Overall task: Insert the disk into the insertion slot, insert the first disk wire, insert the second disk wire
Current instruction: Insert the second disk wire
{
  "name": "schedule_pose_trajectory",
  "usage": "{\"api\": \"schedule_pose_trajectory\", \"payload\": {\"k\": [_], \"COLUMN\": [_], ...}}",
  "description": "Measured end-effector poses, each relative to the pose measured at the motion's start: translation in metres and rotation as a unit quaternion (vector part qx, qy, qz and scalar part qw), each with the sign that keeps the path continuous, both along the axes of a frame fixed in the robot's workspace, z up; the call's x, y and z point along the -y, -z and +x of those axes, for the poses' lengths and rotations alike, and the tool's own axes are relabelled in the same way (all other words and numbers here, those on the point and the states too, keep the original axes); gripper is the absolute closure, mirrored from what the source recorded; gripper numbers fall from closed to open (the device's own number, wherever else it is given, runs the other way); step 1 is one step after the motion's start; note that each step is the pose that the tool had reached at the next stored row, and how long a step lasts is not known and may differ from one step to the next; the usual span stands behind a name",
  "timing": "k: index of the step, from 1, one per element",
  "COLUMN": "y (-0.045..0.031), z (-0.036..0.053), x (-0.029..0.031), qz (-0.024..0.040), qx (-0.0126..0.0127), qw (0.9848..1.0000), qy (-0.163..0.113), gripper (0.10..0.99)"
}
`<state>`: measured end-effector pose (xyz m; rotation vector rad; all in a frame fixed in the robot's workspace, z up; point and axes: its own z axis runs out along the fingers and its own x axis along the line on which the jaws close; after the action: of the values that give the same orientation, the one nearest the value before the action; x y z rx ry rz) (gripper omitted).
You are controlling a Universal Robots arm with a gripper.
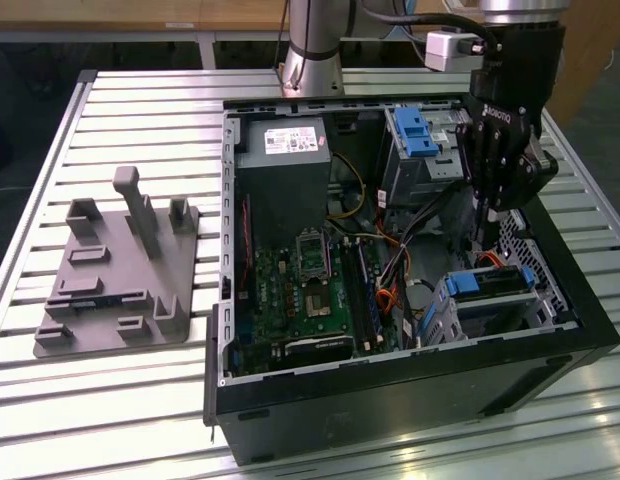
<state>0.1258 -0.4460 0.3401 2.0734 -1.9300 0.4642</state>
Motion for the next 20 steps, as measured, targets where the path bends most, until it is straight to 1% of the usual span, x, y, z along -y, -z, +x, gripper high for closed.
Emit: {"api": "schedule_pose_trajectory", "payload": {"k": [2,3,5,6,8,12,16,20], "y": [0.0,0.0,0.0,0.0,0.0,0.0001,0.0001,0.0], "z": [0.0044,0.0069,0.0122,0.0146,0.0172,0.0173,0.0173,0.0173], "x": [0.0,0.0,0.0,0.0,0.0,0.0006,0.0021,0.0055], "qz": [-0.0003,-0.0003,-0.0003,-0.0003,0.0001,0.0098,0.0169,0.0244], "qx": [-0.0052,-0.0074,-0.0112,-0.0127,-0.0133,-0.0133,-0.0133,-0.0133], "qw": [1.0,1.0,0.9999,0.9999,0.9999,0.9998,0.9997,0.9995], "qy": [0.0,0.0,0.0,0.0,0.0,0.005,0.011,0.013], "gripper": [0.941,0.941,0.941,0.941,0.941,0.941,0.941,0.941]}}
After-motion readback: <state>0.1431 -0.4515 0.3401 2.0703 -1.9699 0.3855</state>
